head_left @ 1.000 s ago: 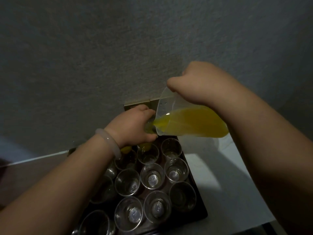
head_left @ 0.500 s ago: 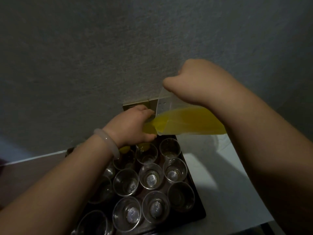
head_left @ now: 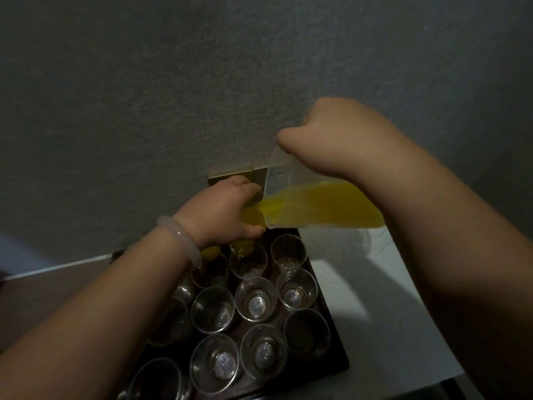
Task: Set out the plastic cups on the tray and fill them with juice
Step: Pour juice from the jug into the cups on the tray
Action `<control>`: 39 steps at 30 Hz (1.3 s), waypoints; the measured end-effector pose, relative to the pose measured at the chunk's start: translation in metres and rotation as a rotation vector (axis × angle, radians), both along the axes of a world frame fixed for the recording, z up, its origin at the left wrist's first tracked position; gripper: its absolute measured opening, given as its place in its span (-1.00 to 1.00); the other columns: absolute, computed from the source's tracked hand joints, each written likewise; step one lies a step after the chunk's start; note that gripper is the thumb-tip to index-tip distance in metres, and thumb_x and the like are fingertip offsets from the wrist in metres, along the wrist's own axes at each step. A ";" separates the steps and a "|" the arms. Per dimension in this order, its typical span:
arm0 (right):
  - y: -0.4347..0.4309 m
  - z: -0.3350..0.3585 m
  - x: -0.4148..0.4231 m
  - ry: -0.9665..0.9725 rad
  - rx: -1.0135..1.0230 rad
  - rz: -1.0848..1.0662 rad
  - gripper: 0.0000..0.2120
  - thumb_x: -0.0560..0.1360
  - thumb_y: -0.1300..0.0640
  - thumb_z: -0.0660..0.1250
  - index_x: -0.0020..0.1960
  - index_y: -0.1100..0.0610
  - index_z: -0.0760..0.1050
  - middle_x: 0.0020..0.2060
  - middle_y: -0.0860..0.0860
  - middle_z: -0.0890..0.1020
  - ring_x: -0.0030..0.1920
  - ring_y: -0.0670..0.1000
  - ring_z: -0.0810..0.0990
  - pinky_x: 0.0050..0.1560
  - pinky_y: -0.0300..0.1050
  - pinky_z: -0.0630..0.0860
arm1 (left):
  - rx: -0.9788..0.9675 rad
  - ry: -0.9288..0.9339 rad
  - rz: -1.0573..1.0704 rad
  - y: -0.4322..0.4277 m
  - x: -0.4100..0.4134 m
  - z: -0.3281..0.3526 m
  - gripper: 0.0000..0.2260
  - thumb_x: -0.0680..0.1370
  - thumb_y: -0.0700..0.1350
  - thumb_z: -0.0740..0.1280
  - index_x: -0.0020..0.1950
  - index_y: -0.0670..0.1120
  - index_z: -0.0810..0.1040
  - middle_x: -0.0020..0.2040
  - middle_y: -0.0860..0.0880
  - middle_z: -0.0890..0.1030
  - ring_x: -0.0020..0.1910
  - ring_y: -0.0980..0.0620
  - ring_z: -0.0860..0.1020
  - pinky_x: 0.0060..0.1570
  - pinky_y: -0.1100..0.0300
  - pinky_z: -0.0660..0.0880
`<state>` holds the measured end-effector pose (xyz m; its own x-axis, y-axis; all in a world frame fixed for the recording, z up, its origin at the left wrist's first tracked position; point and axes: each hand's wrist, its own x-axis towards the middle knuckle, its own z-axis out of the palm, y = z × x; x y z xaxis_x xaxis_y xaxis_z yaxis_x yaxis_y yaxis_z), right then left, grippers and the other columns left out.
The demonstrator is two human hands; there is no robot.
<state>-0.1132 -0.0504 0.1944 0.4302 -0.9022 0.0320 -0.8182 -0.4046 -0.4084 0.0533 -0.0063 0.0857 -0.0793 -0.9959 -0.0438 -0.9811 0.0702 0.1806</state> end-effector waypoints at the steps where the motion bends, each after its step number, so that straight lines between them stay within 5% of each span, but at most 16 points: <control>1: 0.000 0.000 0.000 0.003 -0.003 0.000 -0.62 0.48 -0.03 0.21 -0.43 0.12 0.29 -0.49 0.02 0.31 -0.47 0.01 0.29 -0.46 -0.14 0.09 | -0.002 0.005 -0.001 0.000 0.000 0.000 -0.29 0.39 0.14 0.46 0.46 -0.05 0.33 0.34 -0.01 0.40 0.26 0.02 0.43 0.22 0.12 0.44; 17: -0.011 -0.016 -0.013 -0.135 0.036 -0.046 -0.62 0.45 -0.03 0.23 -0.44 0.13 0.24 -0.52 0.00 0.26 -0.49 0.02 0.25 -0.44 -0.12 0.11 | -0.045 0.040 0.018 0.000 0.003 0.002 -0.34 0.39 0.12 0.46 0.43 -0.05 0.38 0.29 -0.01 0.46 0.24 0.03 0.44 0.19 0.16 0.42; 23: -0.019 -0.026 -0.033 -0.362 0.092 -0.113 -0.66 0.46 0.00 0.26 -0.34 0.26 0.46 -0.41 0.14 0.42 -0.42 0.05 0.35 -0.36 -0.05 0.26 | -0.053 0.062 0.022 -0.002 0.002 0.008 -0.40 0.41 0.08 0.45 0.41 -0.02 0.40 0.26 -0.03 0.47 0.21 0.01 0.45 0.10 0.25 0.36; 29: -0.026 -0.042 -0.057 -0.652 0.132 -0.235 -0.68 0.43 0.05 0.27 -0.37 0.26 0.42 -0.44 0.17 0.35 -0.39 0.09 0.32 -0.30 0.16 0.35 | -0.071 0.054 0.039 -0.008 0.000 0.007 -0.36 0.41 0.09 0.46 0.44 -0.04 0.38 0.28 -0.05 0.47 0.24 -0.02 0.43 0.12 0.23 0.34; 32: -0.029 -0.051 -0.066 -0.755 0.183 -0.317 -0.70 0.39 0.01 0.26 -0.48 0.06 0.36 -0.52 0.03 0.35 -0.38 0.06 0.32 -0.27 0.08 0.32 | -0.067 0.042 0.029 -0.014 -0.003 0.007 -0.35 0.39 0.11 0.46 0.43 -0.04 0.39 0.28 -0.04 0.48 0.23 -0.01 0.44 0.14 0.22 0.35; 39: -0.032 -0.073 -0.072 -0.986 0.266 -0.422 -0.65 0.34 0.03 0.25 -0.59 0.08 0.37 -0.60 -0.02 0.35 -0.51 0.00 0.27 -0.38 -0.04 0.20 | -0.039 0.045 0.015 -0.021 -0.011 0.001 -0.31 0.39 0.12 0.47 0.45 -0.06 0.36 0.29 -0.05 0.47 0.24 -0.01 0.43 0.12 0.27 0.32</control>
